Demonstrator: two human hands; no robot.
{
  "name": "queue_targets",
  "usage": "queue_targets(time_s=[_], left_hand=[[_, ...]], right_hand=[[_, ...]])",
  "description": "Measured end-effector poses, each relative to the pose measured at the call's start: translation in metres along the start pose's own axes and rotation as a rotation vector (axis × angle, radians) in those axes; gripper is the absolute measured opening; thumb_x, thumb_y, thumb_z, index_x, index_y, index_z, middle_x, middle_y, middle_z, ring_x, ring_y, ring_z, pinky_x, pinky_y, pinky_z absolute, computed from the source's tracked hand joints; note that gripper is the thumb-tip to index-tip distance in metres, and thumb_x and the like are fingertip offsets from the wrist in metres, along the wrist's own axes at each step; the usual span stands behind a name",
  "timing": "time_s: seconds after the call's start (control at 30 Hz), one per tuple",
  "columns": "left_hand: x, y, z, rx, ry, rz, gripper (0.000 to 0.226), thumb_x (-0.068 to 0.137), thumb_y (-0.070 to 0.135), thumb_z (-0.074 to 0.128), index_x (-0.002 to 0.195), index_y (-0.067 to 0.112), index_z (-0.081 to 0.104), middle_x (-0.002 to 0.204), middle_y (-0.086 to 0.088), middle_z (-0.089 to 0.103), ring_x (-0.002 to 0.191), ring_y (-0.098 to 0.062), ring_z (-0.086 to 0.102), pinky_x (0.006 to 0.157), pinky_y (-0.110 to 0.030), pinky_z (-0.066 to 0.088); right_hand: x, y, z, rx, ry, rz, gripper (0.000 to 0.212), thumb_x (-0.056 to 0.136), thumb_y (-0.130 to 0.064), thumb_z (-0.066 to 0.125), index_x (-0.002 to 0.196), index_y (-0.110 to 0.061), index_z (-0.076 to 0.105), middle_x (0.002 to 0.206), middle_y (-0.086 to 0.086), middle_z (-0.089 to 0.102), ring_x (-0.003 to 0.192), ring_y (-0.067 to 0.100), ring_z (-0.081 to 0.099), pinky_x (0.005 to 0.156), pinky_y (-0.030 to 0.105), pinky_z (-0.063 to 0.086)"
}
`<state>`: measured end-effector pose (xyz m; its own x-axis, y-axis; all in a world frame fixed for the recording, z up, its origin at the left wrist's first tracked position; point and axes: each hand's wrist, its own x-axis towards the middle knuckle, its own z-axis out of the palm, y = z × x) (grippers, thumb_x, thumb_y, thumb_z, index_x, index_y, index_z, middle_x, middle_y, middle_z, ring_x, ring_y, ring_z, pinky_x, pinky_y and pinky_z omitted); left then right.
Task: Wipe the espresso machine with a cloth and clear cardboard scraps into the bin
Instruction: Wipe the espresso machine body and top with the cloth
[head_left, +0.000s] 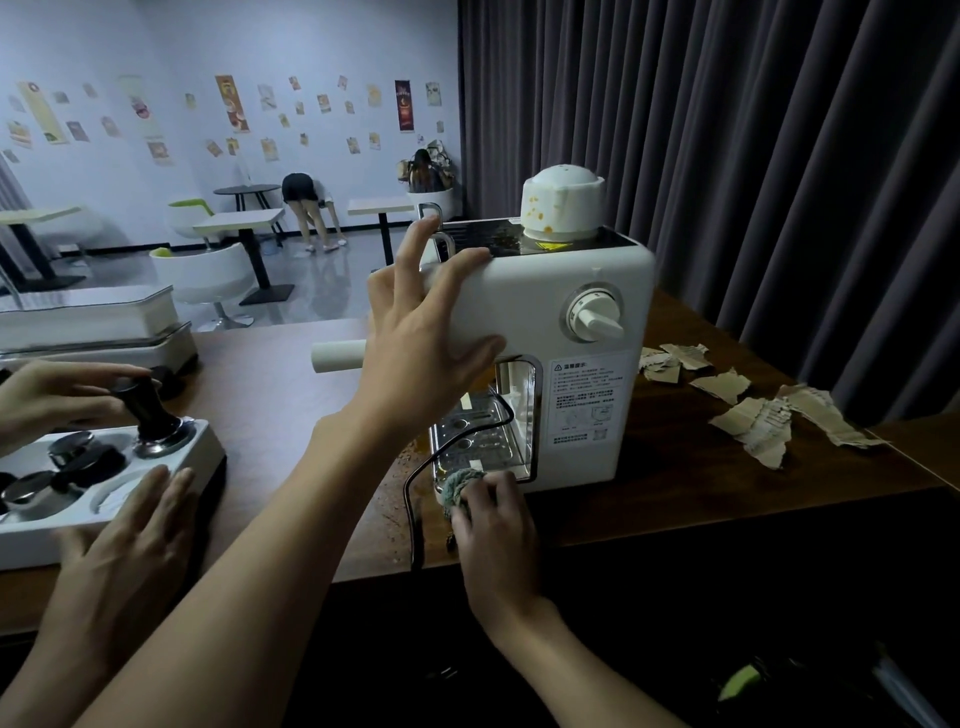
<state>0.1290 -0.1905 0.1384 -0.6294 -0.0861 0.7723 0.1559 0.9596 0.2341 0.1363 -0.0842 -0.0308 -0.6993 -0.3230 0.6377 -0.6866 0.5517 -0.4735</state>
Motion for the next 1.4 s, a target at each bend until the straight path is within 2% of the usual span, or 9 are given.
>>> queue_targets(time_s=[0.13,0.27,0.57,0.8,1.0,1.13,1.23,1.33,1.4], left_hand=[[-0.001,0.001,-0.001,0.01,0.003,0.0,0.07,0.077,0.039,0.078,0.139,0.035,0.045,0.162,-0.003,0.011,0.131,-0.031,0.025,0.104,-0.044,0.031],[-0.001,0.001,-0.002,0.021,0.007,0.007,0.07,0.077,0.039,0.078,0.139,0.035,0.045,0.161,-0.002,0.011,0.13,-0.033,0.028,0.104,-0.047,0.036],[0.0,-0.002,0.0,0.008,0.002,0.005,0.072,0.077,0.038,0.079,0.139,0.038,0.042,0.161,0.001,0.008,0.131,-0.024,0.023,0.107,-0.045,0.031],[0.0,0.0,-0.001,0.003,-0.005,-0.006,0.072,0.077,0.038,0.078,0.139,0.038,0.043,0.161,0.0,0.008,0.131,-0.024,0.022,0.107,-0.047,0.032],[-0.001,0.0,-0.002,0.005,-0.005,-0.008,0.071,0.078,0.038,0.078,0.139,0.037,0.042,0.161,0.001,0.007,0.132,-0.025,0.022,0.107,-0.049,0.032],[-0.002,0.001,-0.004,0.002,-0.022,-0.01,0.072,0.078,0.039,0.078,0.139,0.039,0.041,0.162,0.003,0.005,0.133,-0.025,0.02,0.107,-0.051,0.034],[-0.002,0.004,-0.008,0.001,-0.041,-0.011,0.073,0.08,0.035,0.078,0.143,0.037,0.041,0.163,0.0,0.004,0.135,-0.026,0.019,0.109,-0.051,0.032],[-0.009,0.004,-0.009,-0.053,-0.037,0.004,0.077,0.081,0.024,0.076,0.148,0.03,0.038,0.164,-0.007,0.002,0.143,-0.021,0.015,0.115,-0.046,0.027],[-0.028,0.009,-0.005,-0.123,0.077,-0.016,0.072,0.082,0.015,0.072,0.146,0.025,0.04,0.16,-0.012,0.013,0.144,-0.017,0.018,0.117,-0.039,0.026]], right_hand=[[0.001,0.0,0.001,-0.032,-0.052,-0.065,0.025,0.068,-0.01,0.084,0.082,-0.012,0.063,0.09,0.006,0.059,0.077,0.024,0.063,0.058,0.035,0.055],[0.001,0.013,-0.006,-0.023,-0.052,-0.046,0.027,0.068,-0.008,0.084,0.087,-0.011,0.065,0.095,0.007,0.06,0.08,0.025,0.064,0.063,0.031,0.055],[0.003,0.075,-0.041,-0.049,0.076,0.115,0.032,0.071,0.002,0.08,0.097,-0.007,0.066,0.106,0.009,0.058,0.087,0.028,0.065,0.067,0.039,0.059],[0.012,0.087,-0.051,0.06,0.266,0.408,0.025,0.079,-0.001,0.075,0.101,-0.006,0.063,0.112,0.009,0.054,0.093,0.025,0.061,0.07,0.026,0.046],[0.013,0.066,-0.044,0.041,0.098,0.105,0.025,0.076,0.001,0.077,0.096,-0.005,0.064,0.106,0.007,0.056,0.089,0.021,0.061,0.07,0.029,0.055],[0.019,0.073,-0.058,0.21,0.28,0.511,0.046,0.082,-0.006,0.073,0.121,-0.014,0.05,0.124,0.005,0.047,0.11,0.013,0.049,0.08,0.023,0.045],[0.02,0.069,-0.07,0.293,0.248,0.506,0.058,0.086,-0.006,0.068,0.136,-0.021,0.045,0.129,-0.001,0.044,0.116,0.008,0.04,0.089,0.027,0.041],[0.021,0.062,-0.082,0.396,0.243,0.502,0.045,0.088,-0.005,0.066,0.129,-0.02,0.056,0.125,-0.003,0.045,0.113,0.008,0.044,0.086,0.019,0.042],[0.022,0.057,-0.09,0.47,0.242,0.471,0.034,0.087,-0.006,0.068,0.117,-0.02,0.06,0.117,-0.004,0.05,0.104,0.006,0.051,0.079,0.01,0.044]])
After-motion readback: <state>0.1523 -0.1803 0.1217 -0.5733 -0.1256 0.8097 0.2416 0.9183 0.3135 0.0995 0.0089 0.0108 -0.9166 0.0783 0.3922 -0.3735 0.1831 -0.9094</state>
